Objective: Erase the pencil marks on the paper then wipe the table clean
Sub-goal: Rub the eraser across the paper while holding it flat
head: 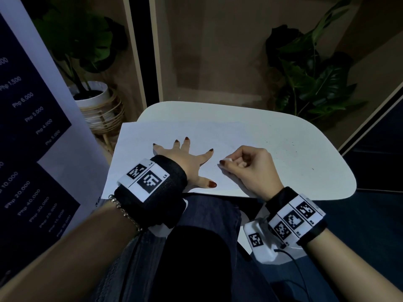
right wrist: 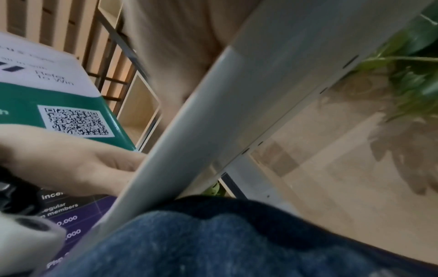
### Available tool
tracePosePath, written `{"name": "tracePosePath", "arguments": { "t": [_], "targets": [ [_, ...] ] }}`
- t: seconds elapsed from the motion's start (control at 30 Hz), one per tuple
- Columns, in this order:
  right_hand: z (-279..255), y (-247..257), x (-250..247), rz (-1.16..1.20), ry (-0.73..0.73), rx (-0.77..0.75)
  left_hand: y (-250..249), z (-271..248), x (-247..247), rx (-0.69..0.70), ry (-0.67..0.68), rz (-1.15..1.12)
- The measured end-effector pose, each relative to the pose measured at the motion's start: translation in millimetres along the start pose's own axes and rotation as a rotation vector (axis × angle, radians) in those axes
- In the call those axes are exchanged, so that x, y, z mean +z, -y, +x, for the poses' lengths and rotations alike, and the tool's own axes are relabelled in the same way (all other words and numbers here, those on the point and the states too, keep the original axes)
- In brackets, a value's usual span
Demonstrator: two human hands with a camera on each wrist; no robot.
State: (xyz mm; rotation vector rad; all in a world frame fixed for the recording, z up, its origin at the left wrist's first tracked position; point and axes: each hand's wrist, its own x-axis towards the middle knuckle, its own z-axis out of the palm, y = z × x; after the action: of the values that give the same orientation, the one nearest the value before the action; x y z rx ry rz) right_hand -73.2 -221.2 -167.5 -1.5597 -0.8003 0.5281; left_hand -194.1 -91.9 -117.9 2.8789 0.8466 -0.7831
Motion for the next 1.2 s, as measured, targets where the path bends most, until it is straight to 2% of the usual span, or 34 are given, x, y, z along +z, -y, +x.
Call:
{"name": "tracePosePath", "arguments": {
  "t": [0.13, 0.17, 0.3, 0.33, 0.43, 0.47, 0.6, 0.63, 0.73, 0.77, 0.9, 0.93, 1.03, 1.1, 1.2],
  "targets": [
    [-5, 10, -6, -0.145, 0.236, -0.011, -1, 0, 0, -0.003, -0.002, -0.004],
    [-5, 10, -7, -0.135, 0.239, -0.003, -1, 0, 0, -0.004, -0.001, -0.005],
    [-1, 2, -1, 0.003, 0.005, 0.021, 0, 0, 0, -0.004, 0.003, -0.001],
    [-2, 3, -2, -0.010, 0.019, 0.015, 0, 0, 0, -0.005, 0.005, -0.003],
    [-8, 13, -6, -0.152, 0.235, -0.001, -1, 0, 0, -0.004, 0.002, -0.008],
    [-7, 13, -7, -0.154, 0.237, -0.002, 0, 0, 0, -0.003, 0.001, -0.007],
    [-1, 4, -2, 0.009, -0.027, 0.013, 0, 0, 0, -0.001, 0.001, -0.005],
    [-2, 3, -3, -0.009, -0.014, 0.010, 0, -1, 0, -0.001, 0.000, -0.007],
    [-7, 9, -8, -0.136, 0.214, 0.007, 0, -1, 1, 0.000, -0.005, -0.010],
    [-7, 10, -8, -0.136, 0.232, 0.012, 0, -1, 1, 0.000, -0.008, -0.007],
    [-2, 4, -2, -0.031, 0.017, 0.007, 1, 0, 1, 0.000, -0.003, -0.002],
    [-2, 5, -3, -0.054, 0.047, 0.006, 0, 0, 1, -0.001, -0.002, -0.005],
    [-6, 12, -7, -0.128, 0.254, 0.023, 0, 0, 1, 0.000, -0.005, -0.008],
    [-3, 11, -8, -0.043, 0.189, 0.031, 1, 0, 2, 0.004, -0.011, -0.008],
    [2, 10, -6, 0.270, -0.062, 0.055, 2, 0, 2, 0.010, -0.015, -0.007]
  ]
}}
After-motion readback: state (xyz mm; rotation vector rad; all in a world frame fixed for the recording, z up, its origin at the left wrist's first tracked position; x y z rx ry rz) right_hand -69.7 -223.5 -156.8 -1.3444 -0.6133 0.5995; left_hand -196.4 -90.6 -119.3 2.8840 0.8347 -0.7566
